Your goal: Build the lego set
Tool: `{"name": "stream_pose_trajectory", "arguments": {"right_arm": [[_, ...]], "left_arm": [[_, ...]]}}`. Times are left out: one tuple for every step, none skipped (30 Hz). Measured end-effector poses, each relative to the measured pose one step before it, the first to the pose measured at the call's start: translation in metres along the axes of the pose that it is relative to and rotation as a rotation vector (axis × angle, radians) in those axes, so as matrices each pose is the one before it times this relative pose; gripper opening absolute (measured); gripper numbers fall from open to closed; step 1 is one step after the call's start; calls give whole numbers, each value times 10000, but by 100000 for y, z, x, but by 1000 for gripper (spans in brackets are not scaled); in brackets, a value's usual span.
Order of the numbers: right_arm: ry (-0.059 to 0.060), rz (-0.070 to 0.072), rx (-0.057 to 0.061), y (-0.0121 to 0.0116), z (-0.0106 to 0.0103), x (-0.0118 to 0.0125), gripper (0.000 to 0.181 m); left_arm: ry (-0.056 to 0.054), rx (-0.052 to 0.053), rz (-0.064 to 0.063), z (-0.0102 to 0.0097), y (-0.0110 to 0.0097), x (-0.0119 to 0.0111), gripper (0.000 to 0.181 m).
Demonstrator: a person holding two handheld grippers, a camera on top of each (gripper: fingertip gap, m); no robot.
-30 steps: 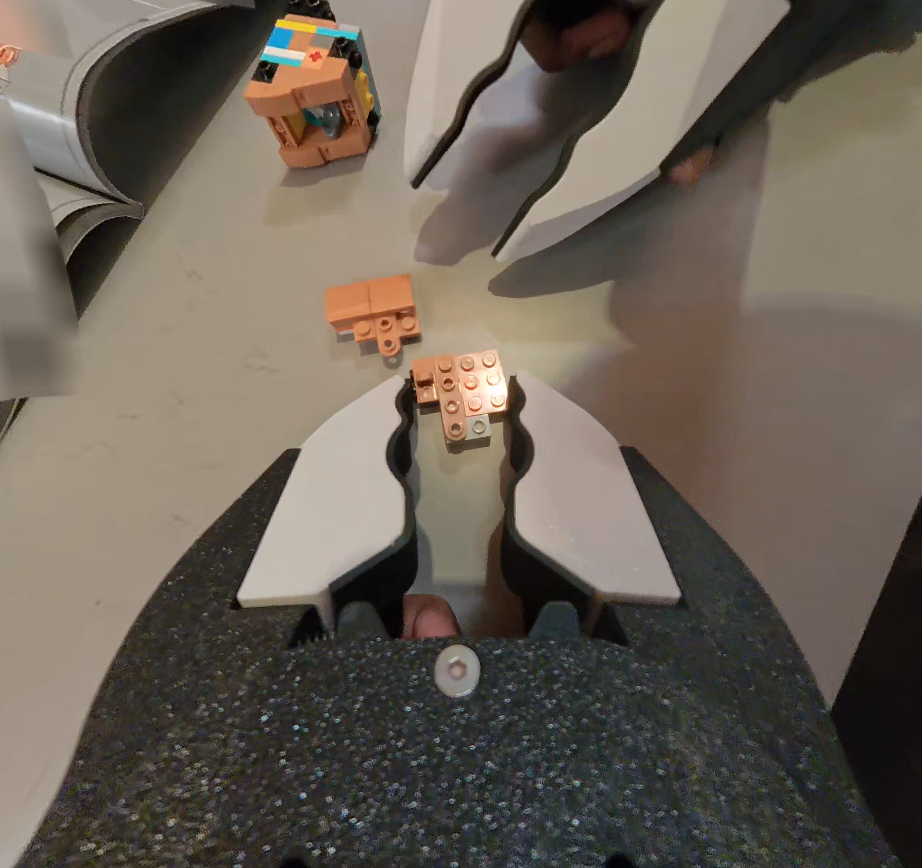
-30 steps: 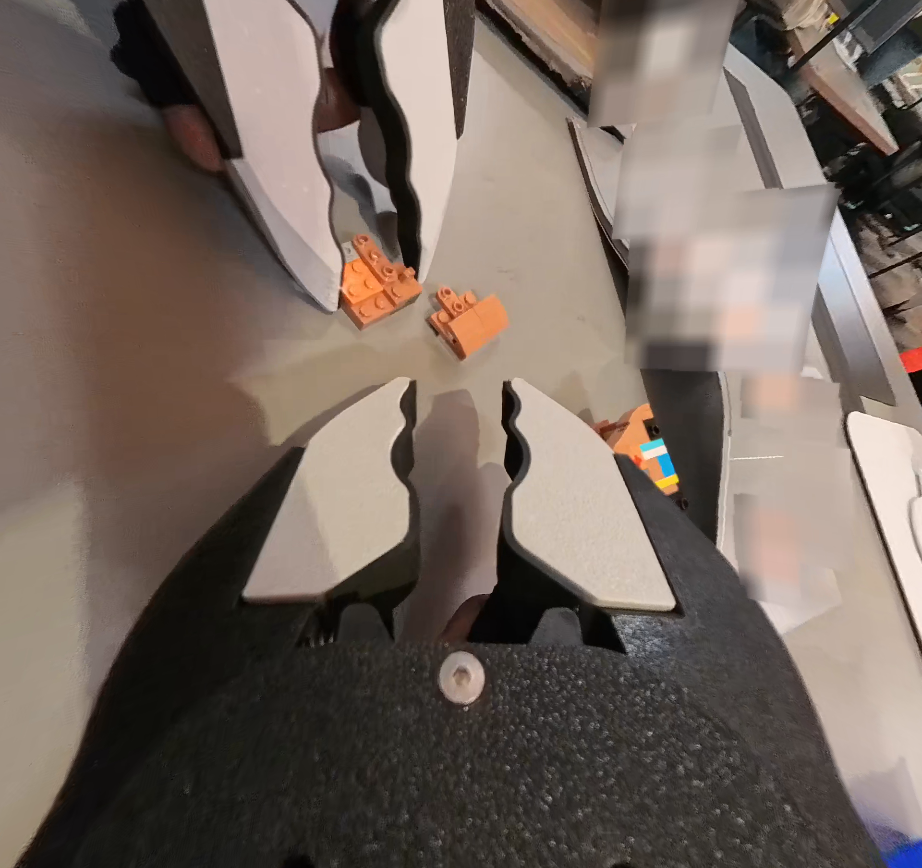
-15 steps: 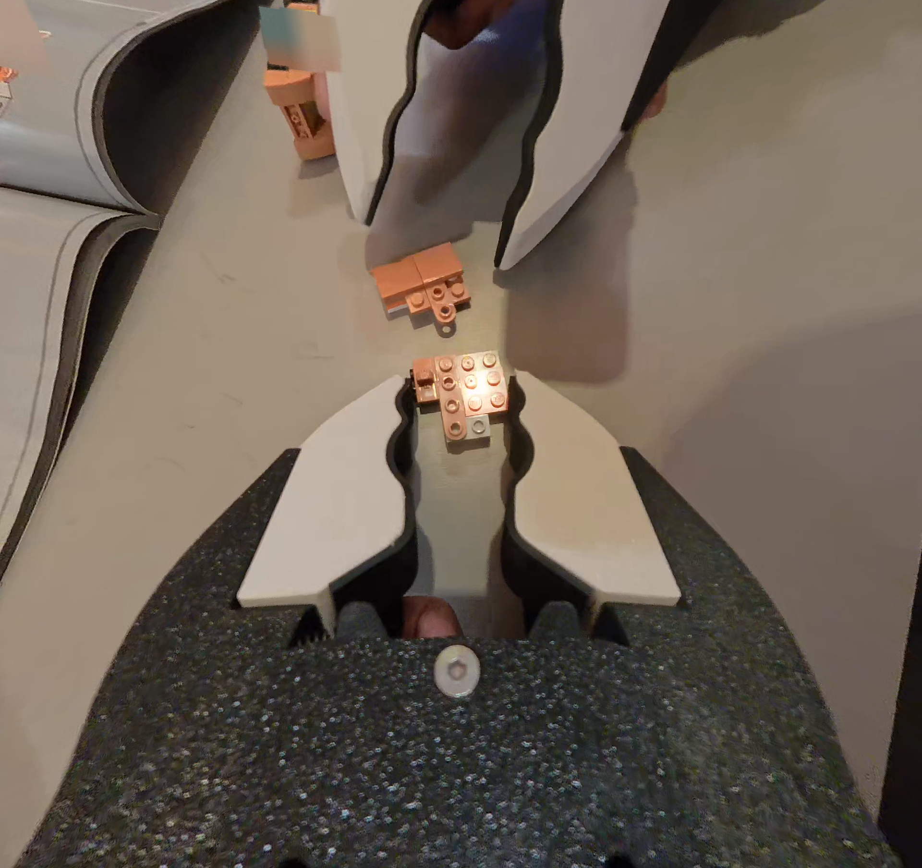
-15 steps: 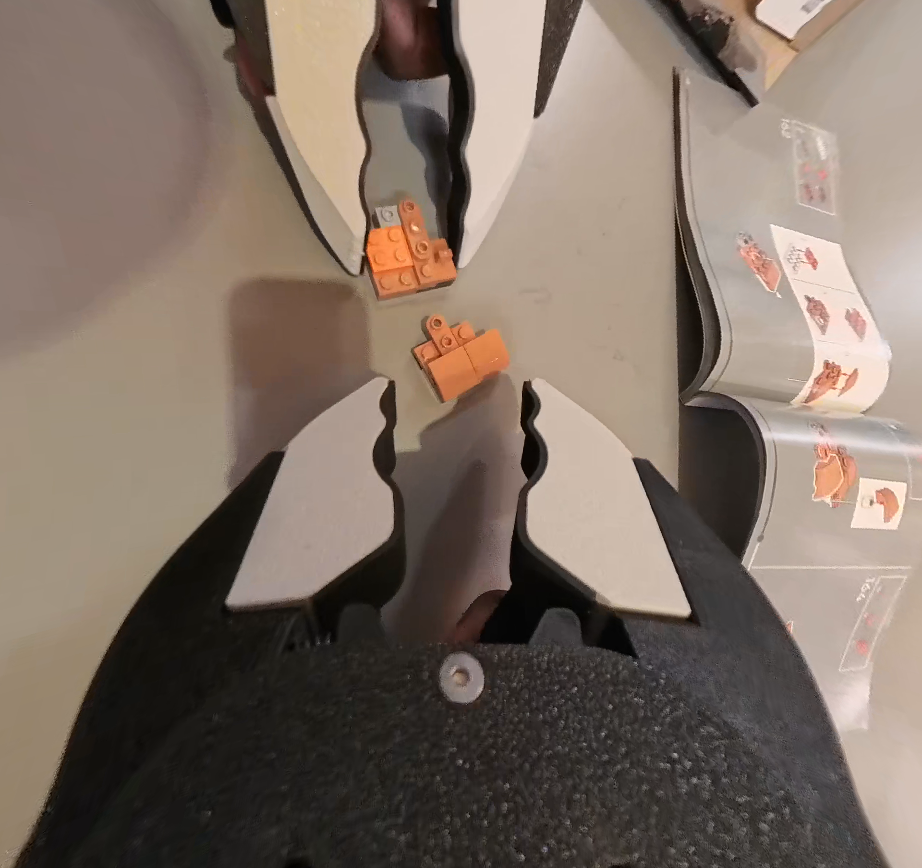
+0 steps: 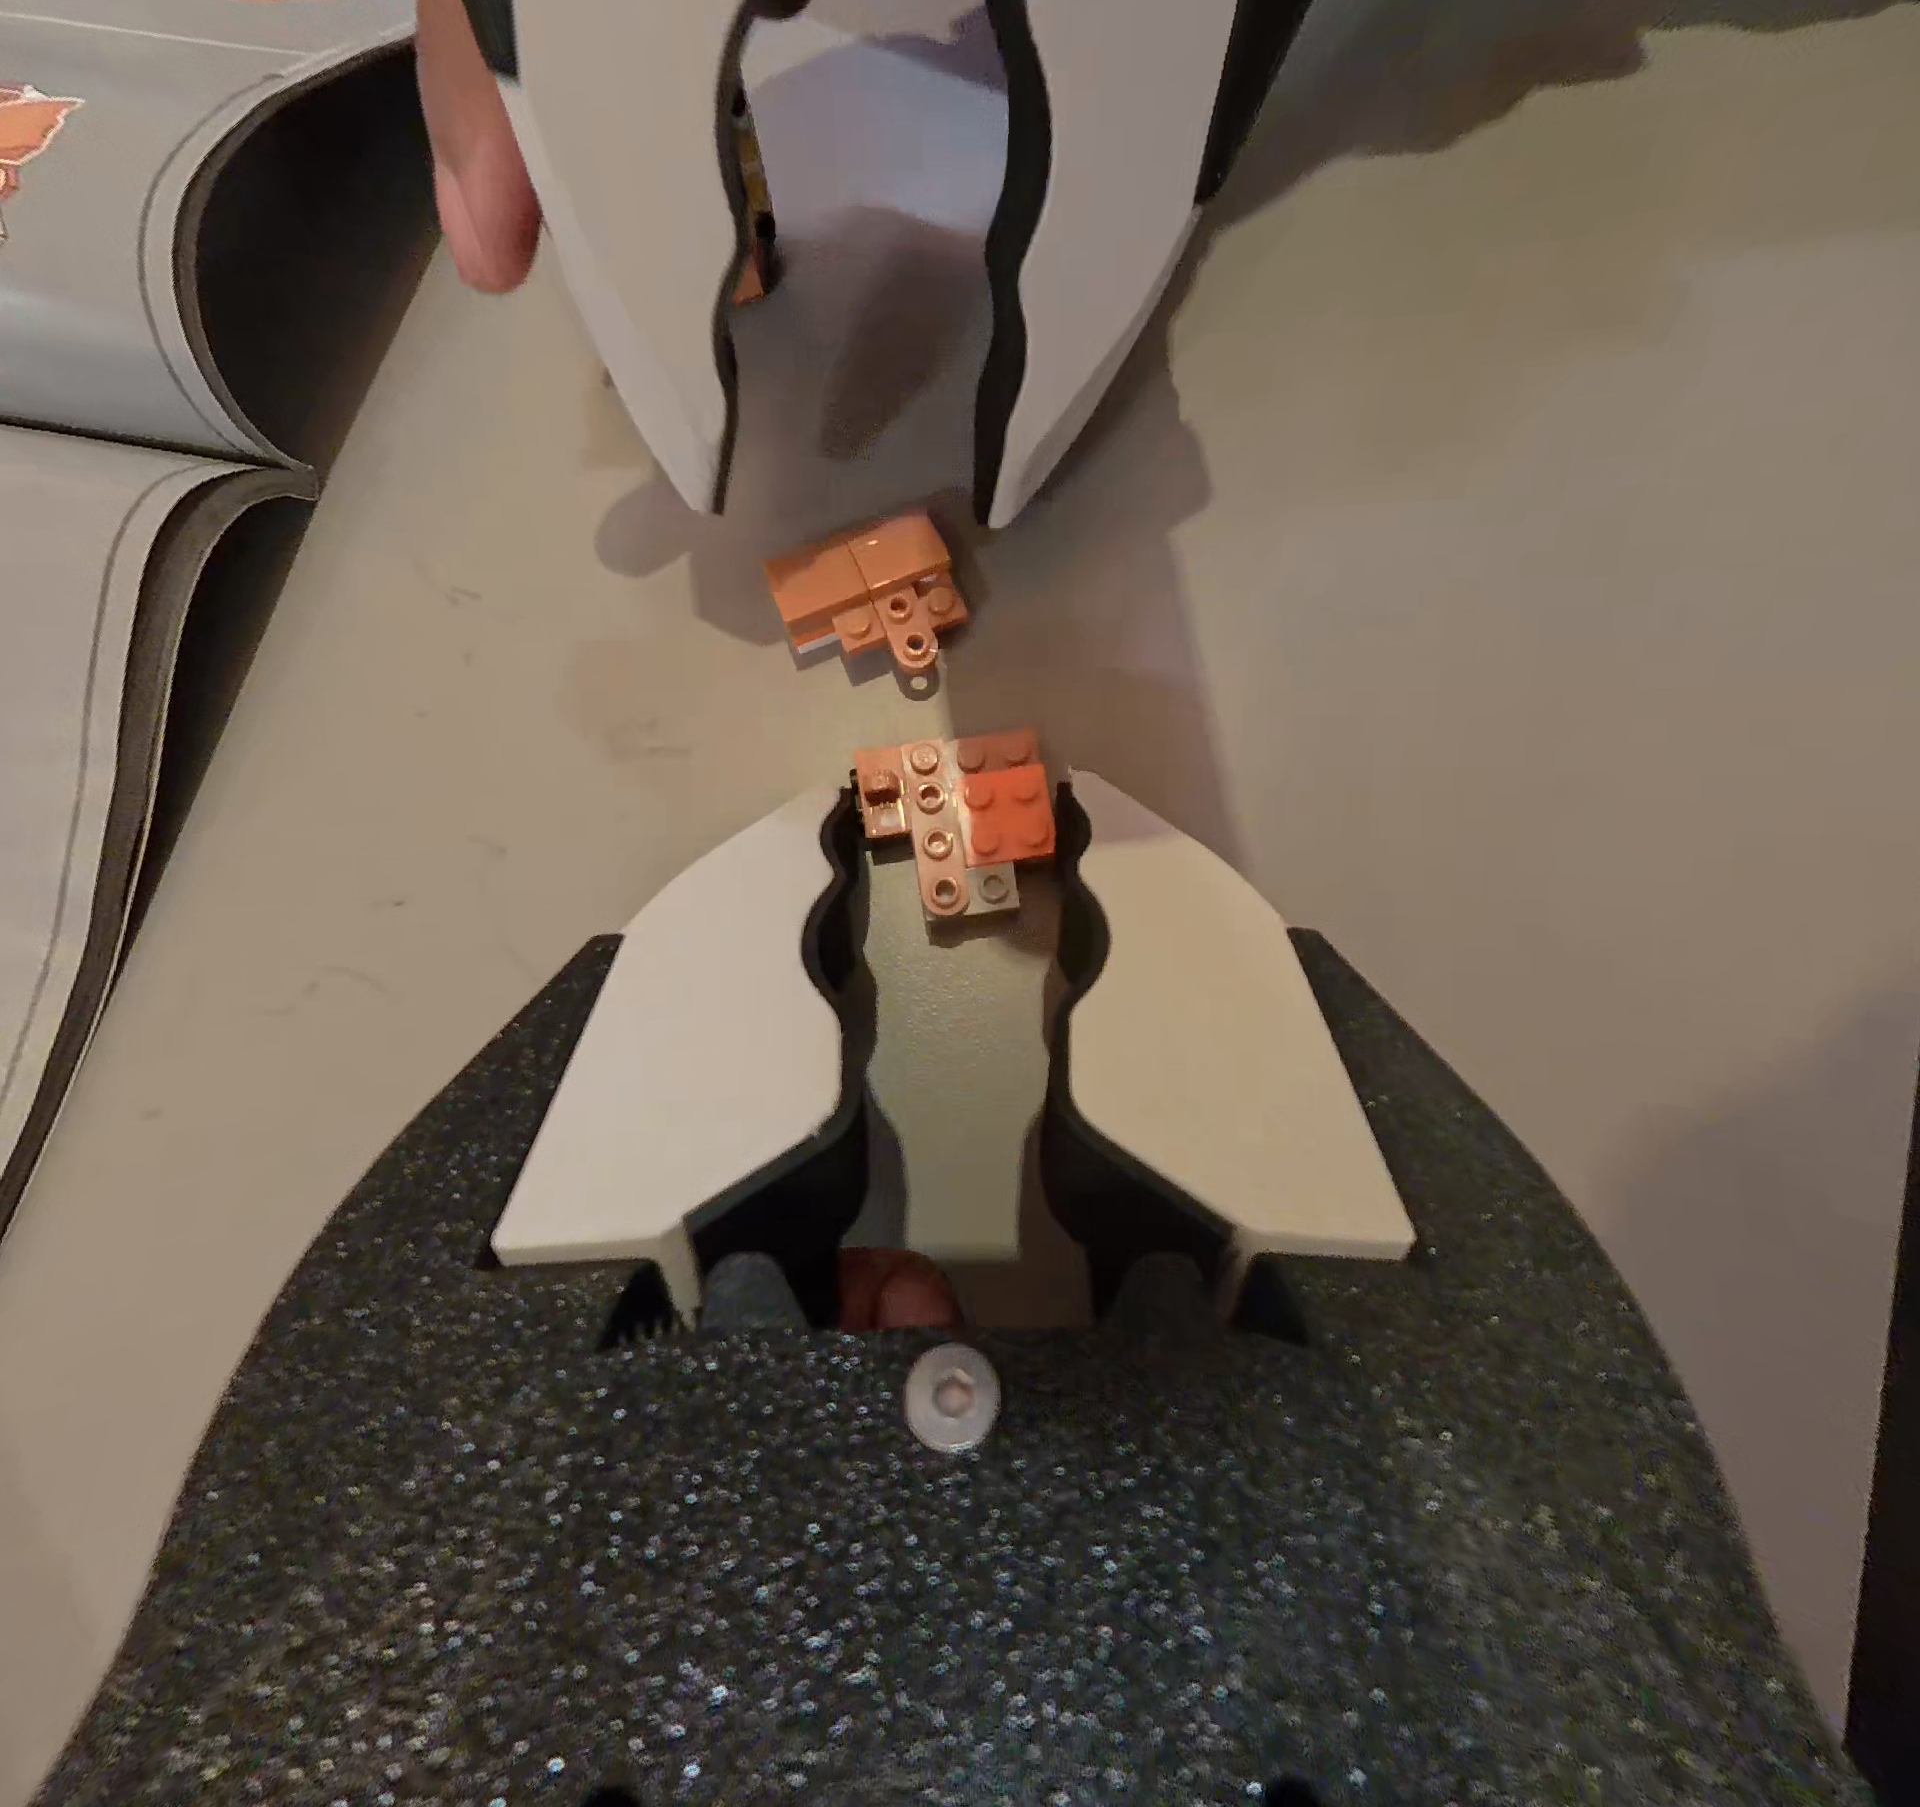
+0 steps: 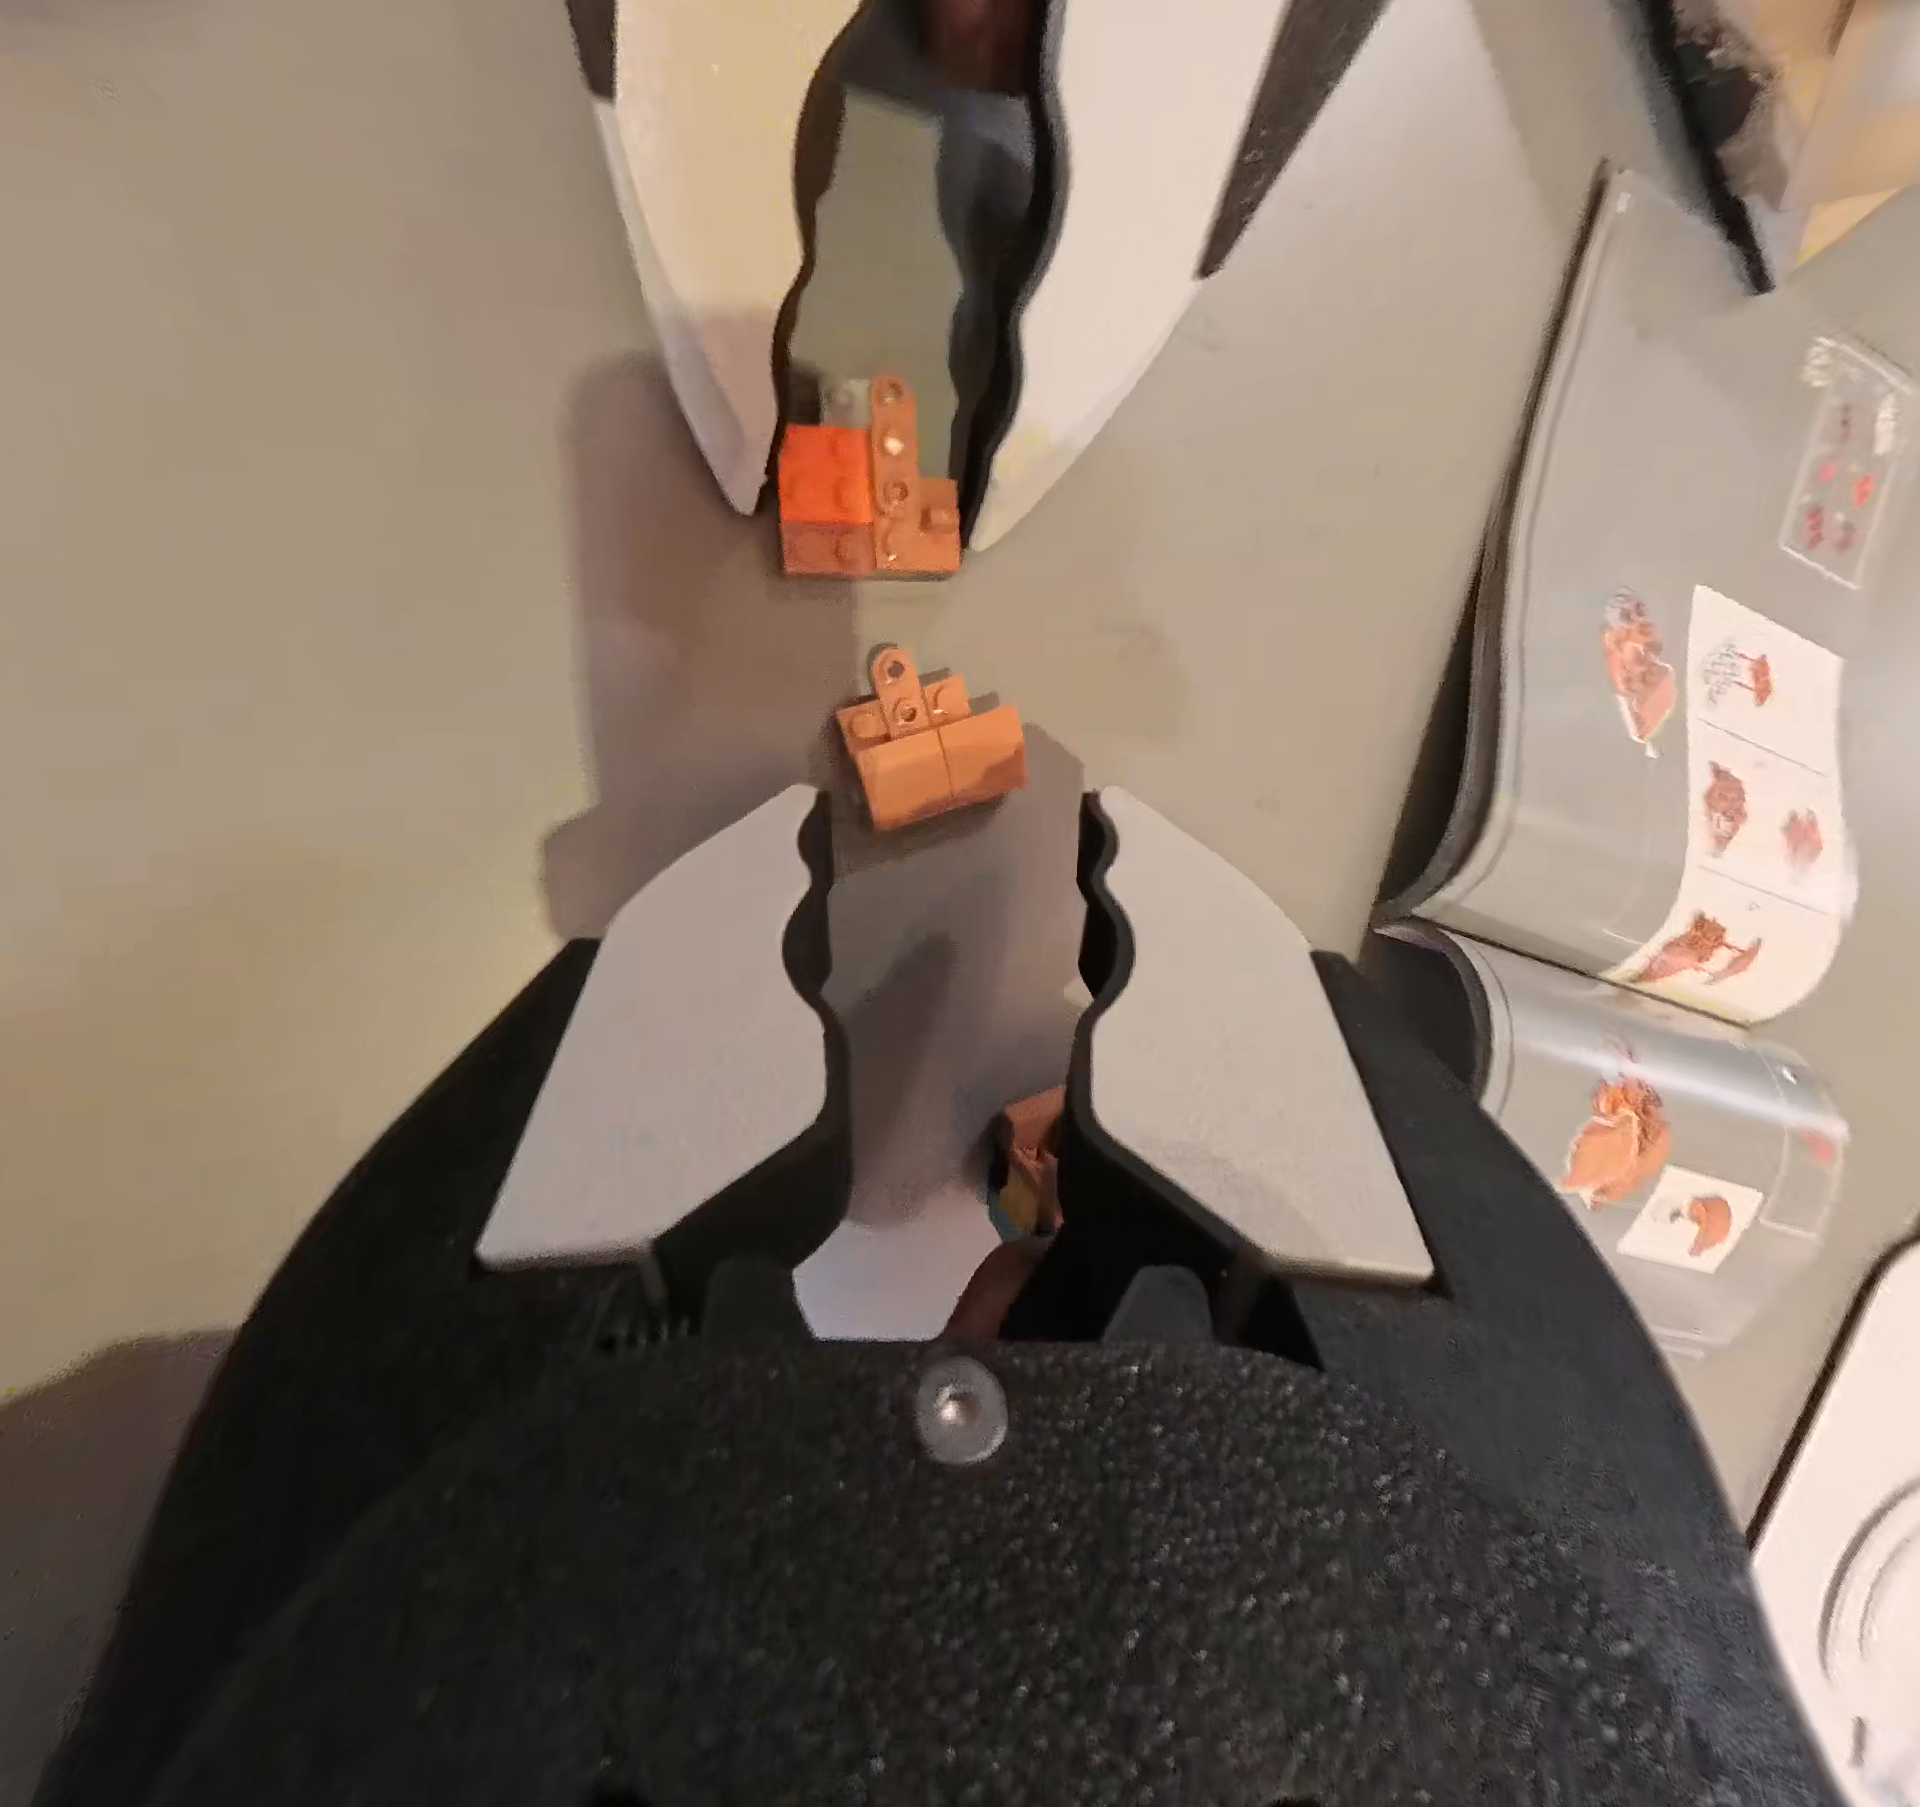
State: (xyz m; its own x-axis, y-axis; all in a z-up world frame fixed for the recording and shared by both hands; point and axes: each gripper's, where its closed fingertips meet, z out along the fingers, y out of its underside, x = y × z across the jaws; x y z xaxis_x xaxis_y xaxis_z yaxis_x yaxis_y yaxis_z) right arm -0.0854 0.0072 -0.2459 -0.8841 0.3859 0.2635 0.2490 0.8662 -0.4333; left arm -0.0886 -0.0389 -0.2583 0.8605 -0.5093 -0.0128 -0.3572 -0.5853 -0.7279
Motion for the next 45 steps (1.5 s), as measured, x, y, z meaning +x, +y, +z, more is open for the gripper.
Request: {"name": "stream_pose_trajectory", "arguments": {"right_arm": [[-218, -128, -190, 170, 250, -215, 46], [-149, -112, -166, 131, 169, -76, 46], [-127, -85, -126, 96, 65, 29, 46], [-102, -46, -56, 9, -15, 149, 46], [-98, -27, -7, -61, -83, 218, 46], [-117, -50, 20, -111, -77, 187, 46], [-163, -92, 14, -130, -26, 76, 46], [-251, -113, -10, -113, 104, -118, 46], [-320, -111, -83, -6, 209, -301, 46], [-279, -103, -174, 117, 302, -302, 47], [-187, -81, -189, 144, 288, -172, 47], [-117, -17, -52, -60, 177, -52, 46], [13, 36, 34, -181, 69, 163, 45], [-17, 23, -28, -61, 81, 90, 43], [-43, 58, -29, -65, 47, 5, 40], [-2, 97, 2, -72, 42, -9, 34], [33, 103, 31, -67, 22, -16, 34], [75, 80, 45, -31, -5, -20, 34], [111, 117, 41, 5, -19, 0, 34], [157, 131, 70, 12, -31, 17, 34], [200, 127, 110, -1, -40, 1, 34], [188, 149, 141, 2, -54, -49, 34], [146, 137, 189, -37, -89, -150, 34], [197, 134, 249, -116, -170, -95, 34], [215, 178, 290, -196, -246, -47, 34], [150, 196, 316, -272, -271, -94, 34], [137, 162, 322, -325, -267, -80, 34], [166, 131, 253, -266, -232, 10, 34], [144, 119, 160, -173, -177, 51, 34], [75, 92, 74, -82, -99, 4, 34], [-13, 52, -55, 76, -11, -77, 34], [-20, -10, -163, 232, -8, -64, 34], [25, -5, -96, 145, -16, 6, 34], [-42, 58, -34, 26, 21, -53, 34], [-77, 76, -6, -22, 72, -108, 34], [-38, 41, -53, 58, 141, -60, 34], [-1, -7, -110, 135, 174, -10, 34], [2, -13, -122, 184, 191, 1, 34], [-2, 0, -83, 122, 183, 13, 34], [-36, 5, -31, 60, 167, -43, 34], [-43, -1, 0, -11, 134, -60, 34], [-14, -8, 13, -35, 86, -30, 34], [1, -6, 10, -50, 50, -4, 34], [6, -4, 0, -33, 6, 6, 34], [17, -7, -3, -16, 9, 26, 34]], "left_arm": [[-18, 16, 25, -10, -15, 6, 36], [-3, 9, 19, -18, -3, 19, 36], [1, 6, 9, 1, -5, 9, 36], [11, -5, -7, -1, 4, 5, 36], [23, -12, -20, 17, 6, 7, 36], [24, -15, -27, 17, 22, 4, 36], [23, -14, -29, 13, 11, -9, 36], [20, -8, -21, 3, 16, 6, 36], [8, 2, -5, 0, -1, -8, 36], [1, 2, -3, -5, 3, 9, 36], [-1, 4, -2, -7, 4, -3, 36], [-4, 3, -3, -7, 5, -6, 36], [-3, 4, -4, 3, -5, -1, 36], [2, 1, -6, -3, 2, -1, 36], [-1, 2, -2, -2, 1, -8, 36], [-9, 3, -1, -11, -6, -6, 36], [-10, 4, -7, -7, 4, -12, 36], [-6, 3, 0, -4, 2, -3, 36], [-15, 6, 8, -11, -7, -7, 36], [-27, 10, 5, -13, -8, -29, 36], [-21, 4, -2, 3, -5, -26, 36], [-19, 5, 0, -10, -8, -19, 36], [-43, 10, -2, -3, -17, -63, 36], [-40, 15, 15, -3, -34, -62, 36], [-56, 37, 80, 20, -85, -73, 36], [-136, 76, 120, 43, -162, -204, 36], [-71, 42, 83, 98, -159, -141, 36], [-29, 22, 45, 165, -174, -109, 36], [-32, 10, 20, 184, -181, -116, 36], [-29, 16, 26, 188, -190, -94, 36], [-18, 24, 51, 174, -187, -38, 36], [-8, 27, 55, 153, -173, 0, 36], [-7, 17, 39, 133, -135, 29, 36], [-15, 12, 26, 103, -116, -3, 36], [-8, 12, 24, 79, -83, 20, 36], [-2, 12, 30, 39, -62, 25, 36], [5, 11, 31, 35, -44, 31, 36], [13, 9, 29, 6, -17, 40, 36], [15, 1, 13, -3, 0, 24, 36], [7, 1, 9, -2, 0, 17, 36], [21, 3, 25, -1, -5, 46, 36], [22, 7, 29, -15, -9, 40, 36], [15, 7, 26, 2, -11, 37, 36], [14, -1, 9, 3, -2, 20, 36], [11, -6, -3, 6, 14, 3, 36]]}}
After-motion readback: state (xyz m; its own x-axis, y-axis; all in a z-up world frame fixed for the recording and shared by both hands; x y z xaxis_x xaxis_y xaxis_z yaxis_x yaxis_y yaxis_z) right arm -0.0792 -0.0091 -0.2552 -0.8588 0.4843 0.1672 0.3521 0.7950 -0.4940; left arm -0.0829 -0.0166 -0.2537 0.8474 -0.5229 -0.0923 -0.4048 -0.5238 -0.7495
